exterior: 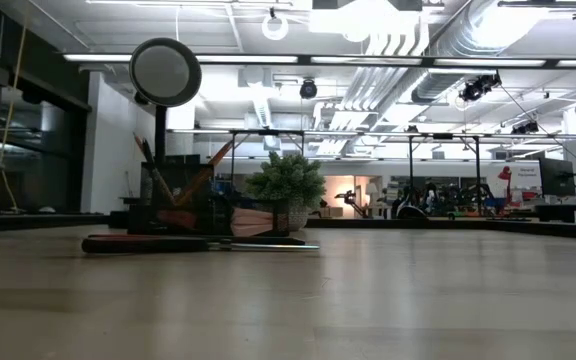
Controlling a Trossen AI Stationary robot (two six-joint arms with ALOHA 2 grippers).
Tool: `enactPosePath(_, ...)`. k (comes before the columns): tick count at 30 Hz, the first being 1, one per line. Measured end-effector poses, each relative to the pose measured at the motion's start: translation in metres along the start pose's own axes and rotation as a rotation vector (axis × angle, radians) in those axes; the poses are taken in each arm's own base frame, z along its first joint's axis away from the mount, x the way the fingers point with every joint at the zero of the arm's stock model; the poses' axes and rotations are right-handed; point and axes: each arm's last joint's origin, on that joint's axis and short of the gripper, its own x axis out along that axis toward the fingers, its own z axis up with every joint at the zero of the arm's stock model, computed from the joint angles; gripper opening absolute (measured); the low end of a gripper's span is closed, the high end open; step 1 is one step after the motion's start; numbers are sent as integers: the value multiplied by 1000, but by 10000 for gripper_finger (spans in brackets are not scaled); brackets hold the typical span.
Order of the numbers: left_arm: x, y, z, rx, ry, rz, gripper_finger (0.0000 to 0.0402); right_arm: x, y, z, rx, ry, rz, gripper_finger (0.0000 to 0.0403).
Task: Pick and place office supplies into organizer
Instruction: Put the bottom pen into the desktop organizer
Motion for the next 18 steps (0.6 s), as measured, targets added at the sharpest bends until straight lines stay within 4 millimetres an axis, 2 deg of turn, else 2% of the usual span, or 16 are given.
enactPosePath(8, -4, 6, 3, 29, -27, -15, 0, 1, -5, 33, 34, -49, 100, 129)
enactPosePath(14, -7, 10, 5, 34, -43, -24, 0, 2, -5, 36, 57, -37, 137, 162)
enactPosePath(18, -7, 10, 5, 38, -48, -29, 0, 4, -5, 35, 60, -41, 150, 169)
